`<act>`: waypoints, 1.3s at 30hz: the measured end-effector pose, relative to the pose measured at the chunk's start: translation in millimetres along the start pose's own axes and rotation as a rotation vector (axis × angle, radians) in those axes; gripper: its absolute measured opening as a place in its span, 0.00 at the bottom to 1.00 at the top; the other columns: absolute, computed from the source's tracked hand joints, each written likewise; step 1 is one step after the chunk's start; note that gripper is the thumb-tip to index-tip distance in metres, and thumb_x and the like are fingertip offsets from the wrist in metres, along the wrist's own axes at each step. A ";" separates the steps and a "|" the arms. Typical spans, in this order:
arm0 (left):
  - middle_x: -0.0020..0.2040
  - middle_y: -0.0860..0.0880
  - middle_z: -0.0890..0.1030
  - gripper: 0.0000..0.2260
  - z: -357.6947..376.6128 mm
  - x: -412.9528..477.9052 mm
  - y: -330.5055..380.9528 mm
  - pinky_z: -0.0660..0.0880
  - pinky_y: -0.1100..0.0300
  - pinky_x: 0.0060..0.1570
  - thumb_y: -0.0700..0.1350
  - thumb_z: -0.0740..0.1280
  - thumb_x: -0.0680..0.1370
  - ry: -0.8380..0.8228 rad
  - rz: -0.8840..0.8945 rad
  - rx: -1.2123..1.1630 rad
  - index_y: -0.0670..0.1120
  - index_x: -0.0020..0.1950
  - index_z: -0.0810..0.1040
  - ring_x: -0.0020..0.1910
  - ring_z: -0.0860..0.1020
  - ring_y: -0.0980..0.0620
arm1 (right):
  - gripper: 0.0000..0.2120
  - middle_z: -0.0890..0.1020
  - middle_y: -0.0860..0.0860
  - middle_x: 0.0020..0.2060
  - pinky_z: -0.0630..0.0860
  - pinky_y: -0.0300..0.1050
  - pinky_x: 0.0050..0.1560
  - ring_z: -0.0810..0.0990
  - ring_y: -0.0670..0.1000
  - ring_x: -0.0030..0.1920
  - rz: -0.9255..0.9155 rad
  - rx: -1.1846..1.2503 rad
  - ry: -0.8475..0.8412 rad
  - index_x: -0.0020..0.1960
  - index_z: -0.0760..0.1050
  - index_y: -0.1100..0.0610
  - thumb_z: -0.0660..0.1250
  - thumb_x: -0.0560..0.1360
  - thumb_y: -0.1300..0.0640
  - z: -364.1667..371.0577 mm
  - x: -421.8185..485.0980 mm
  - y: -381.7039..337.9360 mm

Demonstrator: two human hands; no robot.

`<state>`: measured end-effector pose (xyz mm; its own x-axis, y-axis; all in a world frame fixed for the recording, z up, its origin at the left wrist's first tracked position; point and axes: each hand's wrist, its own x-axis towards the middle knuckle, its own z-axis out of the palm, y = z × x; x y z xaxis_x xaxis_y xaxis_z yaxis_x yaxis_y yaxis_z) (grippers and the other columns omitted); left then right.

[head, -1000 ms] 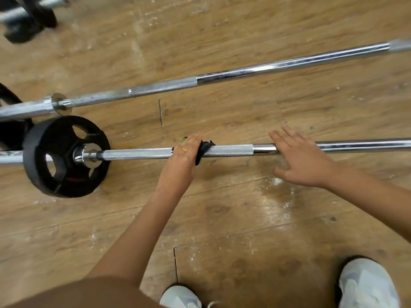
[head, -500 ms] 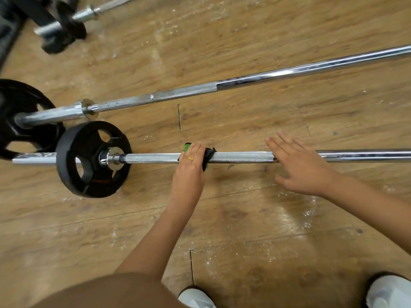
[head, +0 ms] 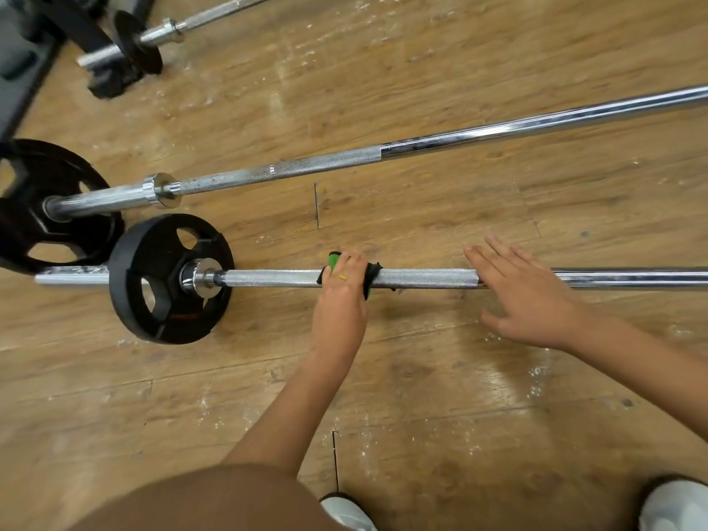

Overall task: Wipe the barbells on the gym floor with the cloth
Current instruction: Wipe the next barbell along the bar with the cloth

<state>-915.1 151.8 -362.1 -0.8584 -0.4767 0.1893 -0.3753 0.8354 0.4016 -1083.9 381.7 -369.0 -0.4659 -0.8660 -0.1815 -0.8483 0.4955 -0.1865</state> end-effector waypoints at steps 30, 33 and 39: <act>0.76 0.44 0.70 0.32 14.7 -73.7 21.3 0.56 0.45 0.76 0.23 0.65 0.71 -0.110 0.273 -0.051 0.39 0.74 0.71 0.77 0.63 0.45 | 0.45 0.55 0.53 0.81 0.40 0.50 0.78 0.44 0.52 0.81 -0.027 -0.013 0.029 0.82 0.48 0.58 0.53 0.70 0.40 14.7 -53.8 -29.9; 0.77 0.45 0.69 0.33 8.8 -67.1 8.3 0.60 0.46 0.77 0.23 0.65 0.72 -0.130 0.287 -0.039 0.41 0.76 0.69 0.78 0.62 0.48 | 0.45 0.52 0.53 0.81 0.41 0.51 0.79 0.41 0.51 0.81 -0.030 -0.005 0.024 0.82 0.46 0.57 0.56 0.71 0.40 18.1 -60.2 -32.7; 0.76 0.42 0.69 0.25 7.1 -75.6 12.8 0.65 0.44 0.74 0.33 0.69 0.79 -0.111 0.241 -0.015 0.39 0.76 0.69 0.77 0.63 0.45 | 0.45 0.49 0.53 0.82 0.41 0.51 0.79 0.38 0.50 0.81 -0.042 0.008 0.006 0.82 0.43 0.57 0.55 0.72 0.41 19.9 -68.7 -35.8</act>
<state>-857.5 200.5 -377.7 -0.9557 -0.2313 0.1822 -0.1512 0.9165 0.3705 -1016.5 424.8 -369.1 -0.4312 -0.8865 -0.1676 -0.8653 0.4590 -0.2016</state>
